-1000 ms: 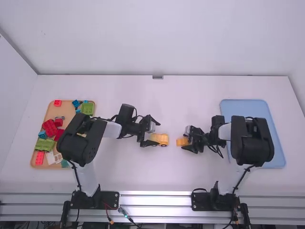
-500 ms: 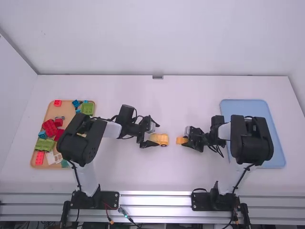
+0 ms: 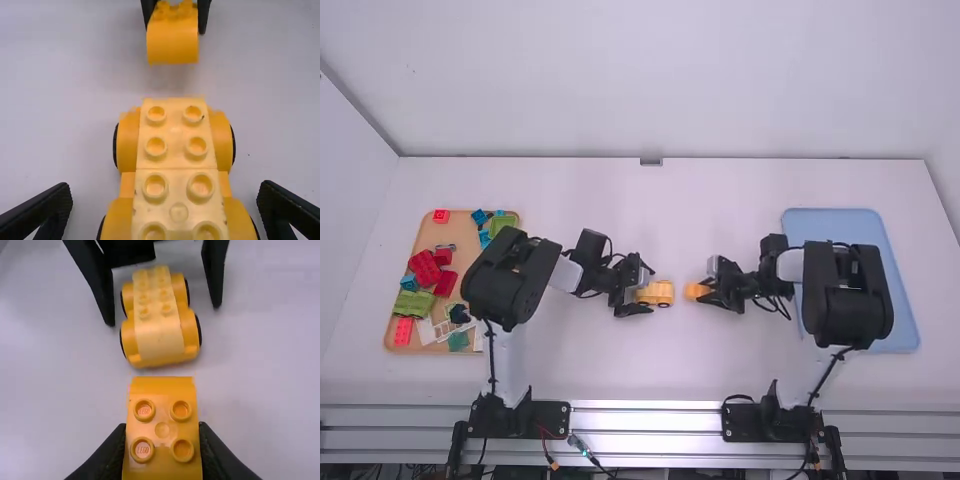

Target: Assemble lego blocks to make yellow taxi

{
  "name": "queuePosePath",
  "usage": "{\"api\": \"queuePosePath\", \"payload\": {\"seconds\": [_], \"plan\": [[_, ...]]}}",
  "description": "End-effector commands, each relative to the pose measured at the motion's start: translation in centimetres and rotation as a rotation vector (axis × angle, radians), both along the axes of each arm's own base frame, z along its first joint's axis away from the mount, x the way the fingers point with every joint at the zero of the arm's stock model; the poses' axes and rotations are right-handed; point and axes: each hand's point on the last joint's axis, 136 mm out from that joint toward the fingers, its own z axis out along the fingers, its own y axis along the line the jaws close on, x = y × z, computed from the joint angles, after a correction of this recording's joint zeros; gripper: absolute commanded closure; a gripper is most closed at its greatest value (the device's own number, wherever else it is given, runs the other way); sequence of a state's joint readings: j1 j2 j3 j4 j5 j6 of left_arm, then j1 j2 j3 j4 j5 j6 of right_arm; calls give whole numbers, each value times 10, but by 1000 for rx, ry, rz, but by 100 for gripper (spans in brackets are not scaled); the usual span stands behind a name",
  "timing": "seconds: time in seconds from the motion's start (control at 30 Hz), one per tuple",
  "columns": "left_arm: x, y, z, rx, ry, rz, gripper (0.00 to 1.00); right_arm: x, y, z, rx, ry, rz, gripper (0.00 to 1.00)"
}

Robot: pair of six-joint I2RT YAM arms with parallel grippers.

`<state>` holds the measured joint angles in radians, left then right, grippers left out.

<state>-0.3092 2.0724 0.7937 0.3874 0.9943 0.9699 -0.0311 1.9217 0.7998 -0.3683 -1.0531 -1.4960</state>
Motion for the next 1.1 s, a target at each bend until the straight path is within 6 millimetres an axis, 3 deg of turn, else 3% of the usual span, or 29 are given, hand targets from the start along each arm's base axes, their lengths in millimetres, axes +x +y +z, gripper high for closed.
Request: {"api": "queuePosePath", "payload": {"seconds": [0.0, 0.03, 0.2, 0.4, 0.47, 0.7, 1.07], "plan": [[2, -6, 3, -9, -26, -22, 2, 6, 13, 22, 76, -71, 37, 86], [3, -5, 1, -1, -28, -17, 3, 6, 14, 23, 79, -71, 43, 86], [4, -4, 0, 10, -28, -8, 27, 4, 33, 32, 109, -86, 97, 87], [0, -5, -2, 17, -13, -15, 34, 13, 53, 32, 102, -54, 87, 89], [0, -5, -3, 18, -13, -14, 47, 15, 64, 29, 85, -41, 78, 89], [1, -5, -2, 17, -16, -14, 63, 9, 79, 21, 55, -14, 78, 90], [4, -4, -4, 31, 0, 15, 64, 7, 80, 15, 28, 3, 71, 92]]}}
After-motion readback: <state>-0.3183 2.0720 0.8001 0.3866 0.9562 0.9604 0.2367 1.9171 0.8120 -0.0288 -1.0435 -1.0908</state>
